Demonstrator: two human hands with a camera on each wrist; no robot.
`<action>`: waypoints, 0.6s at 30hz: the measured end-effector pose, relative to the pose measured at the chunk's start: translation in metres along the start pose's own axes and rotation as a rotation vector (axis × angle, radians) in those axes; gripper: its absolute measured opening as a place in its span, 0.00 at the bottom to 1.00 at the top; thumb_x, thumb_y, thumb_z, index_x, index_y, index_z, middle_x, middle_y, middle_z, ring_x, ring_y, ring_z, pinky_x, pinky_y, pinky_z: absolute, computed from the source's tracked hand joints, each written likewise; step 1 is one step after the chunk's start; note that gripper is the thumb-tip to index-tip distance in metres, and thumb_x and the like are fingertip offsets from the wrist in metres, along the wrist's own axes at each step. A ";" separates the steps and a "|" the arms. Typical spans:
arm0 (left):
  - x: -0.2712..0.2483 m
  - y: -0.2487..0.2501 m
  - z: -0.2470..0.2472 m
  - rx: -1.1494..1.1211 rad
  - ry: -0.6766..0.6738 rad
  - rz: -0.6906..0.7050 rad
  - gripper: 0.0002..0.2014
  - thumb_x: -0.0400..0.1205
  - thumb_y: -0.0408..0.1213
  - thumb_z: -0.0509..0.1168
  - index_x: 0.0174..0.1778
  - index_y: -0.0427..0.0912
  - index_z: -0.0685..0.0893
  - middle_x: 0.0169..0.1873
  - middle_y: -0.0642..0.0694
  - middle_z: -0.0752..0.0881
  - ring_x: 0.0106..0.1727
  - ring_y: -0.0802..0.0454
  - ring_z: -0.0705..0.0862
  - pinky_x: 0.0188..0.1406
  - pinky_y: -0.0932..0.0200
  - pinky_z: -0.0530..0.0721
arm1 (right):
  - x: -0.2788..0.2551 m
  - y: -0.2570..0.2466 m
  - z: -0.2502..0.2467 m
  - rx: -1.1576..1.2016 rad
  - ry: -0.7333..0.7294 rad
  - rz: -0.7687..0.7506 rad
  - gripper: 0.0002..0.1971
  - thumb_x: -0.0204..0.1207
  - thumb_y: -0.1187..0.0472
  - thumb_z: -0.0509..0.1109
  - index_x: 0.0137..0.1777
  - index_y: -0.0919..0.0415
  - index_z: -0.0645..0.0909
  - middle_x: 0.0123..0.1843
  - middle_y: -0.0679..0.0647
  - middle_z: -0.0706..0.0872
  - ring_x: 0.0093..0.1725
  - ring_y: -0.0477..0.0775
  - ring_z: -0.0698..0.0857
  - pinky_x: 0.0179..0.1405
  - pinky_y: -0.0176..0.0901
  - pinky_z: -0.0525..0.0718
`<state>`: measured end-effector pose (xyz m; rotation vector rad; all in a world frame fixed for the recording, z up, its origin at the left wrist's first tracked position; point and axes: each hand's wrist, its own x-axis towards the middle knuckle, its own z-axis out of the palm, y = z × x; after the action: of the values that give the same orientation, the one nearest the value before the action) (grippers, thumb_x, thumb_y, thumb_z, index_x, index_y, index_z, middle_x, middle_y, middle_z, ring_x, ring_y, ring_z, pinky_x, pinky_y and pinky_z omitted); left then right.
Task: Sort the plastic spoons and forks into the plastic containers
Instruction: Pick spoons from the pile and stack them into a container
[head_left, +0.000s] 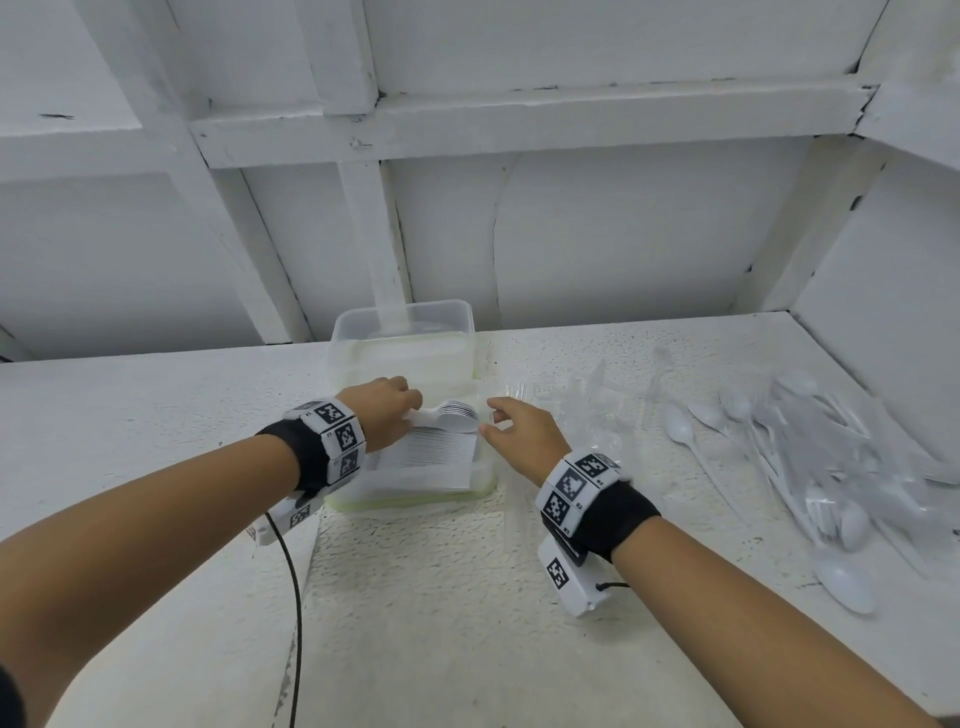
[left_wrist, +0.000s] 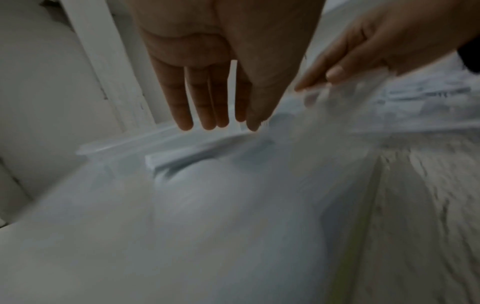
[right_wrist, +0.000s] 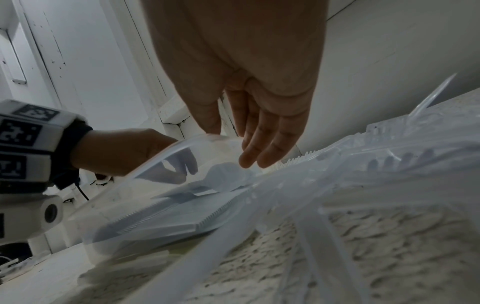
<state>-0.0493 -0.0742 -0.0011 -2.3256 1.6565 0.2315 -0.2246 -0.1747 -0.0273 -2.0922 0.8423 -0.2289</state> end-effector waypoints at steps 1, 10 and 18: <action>-0.003 -0.002 -0.005 -0.035 0.009 -0.010 0.17 0.85 0.42 0.56 0.69 0.45 0.74 0.67 0.45 0.75 0.66 0.46 0.75 0.57 0.52 0.78 | -0.001 0.001 -0.001 0.015 0.001 0.002 0.23 0.81 0.57 0.64 0.75 0.60 0.69 0.68 0.56 0.79 0.67 0.53 0.77 0.63 0.37 0.72; -0.012 0.072 -0.064 -0.472 0.240 0.137 0.10 0.83 0.41 0.62 0.55 0.42 0.85 0.51 0.47 0.86 0.48 0.51 0.84 0.51 0.63 0.78 | -0.020 0.047 -0.070 0.020 0.070 0.015 0.14 0.81 0.57 0.64 0.63 0.58 0.81 0.56 0.55 0.86 0.53 0.51 0.85 0.54 0.37 0.79; 0.073 0.237 -0.062 -0.551 0.013 0.245 0.12 0.84 0.38 0.58 0.55 0.40 0.84 0.58 0.42 0.85 0.55 0.47 0.82 0.51 0.60 0.74 | -0.050 0.132 -0.157 -0.132 0.174 0.224 0.12 0.80 0.62 0.64 0.60 0.63 0.82 0.56 0.59 0.87 0.55 0.56 0.85 0.59 0.45 0.80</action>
<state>-0.2503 -0.2318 0.0055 -2.4734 2.0920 0.8167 -0.3947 -0.2988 -0.0241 -2.0992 1.2165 -0.2432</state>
